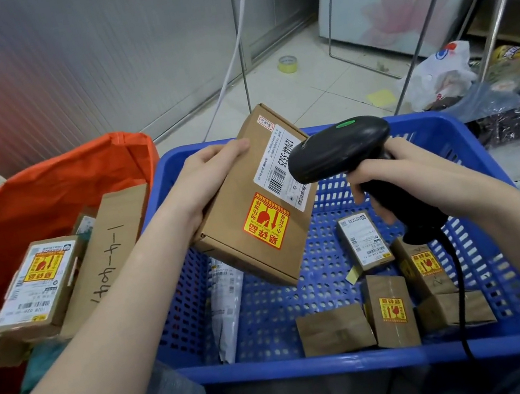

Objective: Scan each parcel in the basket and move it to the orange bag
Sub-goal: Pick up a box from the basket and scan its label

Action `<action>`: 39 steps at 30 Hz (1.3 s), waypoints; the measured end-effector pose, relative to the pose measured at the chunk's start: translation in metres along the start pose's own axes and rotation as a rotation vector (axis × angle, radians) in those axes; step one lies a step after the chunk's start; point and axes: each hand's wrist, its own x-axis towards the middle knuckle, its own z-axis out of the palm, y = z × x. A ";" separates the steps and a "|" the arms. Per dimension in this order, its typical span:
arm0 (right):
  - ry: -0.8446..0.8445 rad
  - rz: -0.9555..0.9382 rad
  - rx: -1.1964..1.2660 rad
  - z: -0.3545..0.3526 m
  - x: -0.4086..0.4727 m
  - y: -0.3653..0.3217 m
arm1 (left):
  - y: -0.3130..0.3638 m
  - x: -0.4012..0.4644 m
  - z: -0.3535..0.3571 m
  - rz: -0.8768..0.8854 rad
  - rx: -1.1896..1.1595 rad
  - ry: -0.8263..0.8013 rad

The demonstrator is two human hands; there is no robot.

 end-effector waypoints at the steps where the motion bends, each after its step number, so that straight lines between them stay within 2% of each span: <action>1: -0.005 -0.003 0.009 0.000 0.000 0.000 | 0.001 0.000 0.000 0.000 -0.001 0.001; 6: -0.030 -0.026 0.071 -0.001 0.002 0.003 | 0.002 0.000 0.000 -0.001 0.011 0.005; 14: -0.126 -0.046 0.328 0.002 0.004 0.004 | 0.002 0.000 -0.002 -0.010 0.003 0.013; 20: -0.042 0.005 0.373 0.018 0.003 -0.006 | 0.003 -0.013 -0.016 0.037 -0.083 0.114; 27: 0.013 -0.034 0.375 0.062 0.012 -0.050 | 0.003 -0.046 -0.093 0.233 -0.124 0.353; 34: -0.082 -0.071 0.415 0.139 0.040 -0.101 | -0.041 -0.082 -0.191 0.230 -0.158 0.516; 39: -0.191 -0.058 0.402 0.202 0.061 -0.128 | -0.091 -0.100 -0.252 0.156 -0.095 0.579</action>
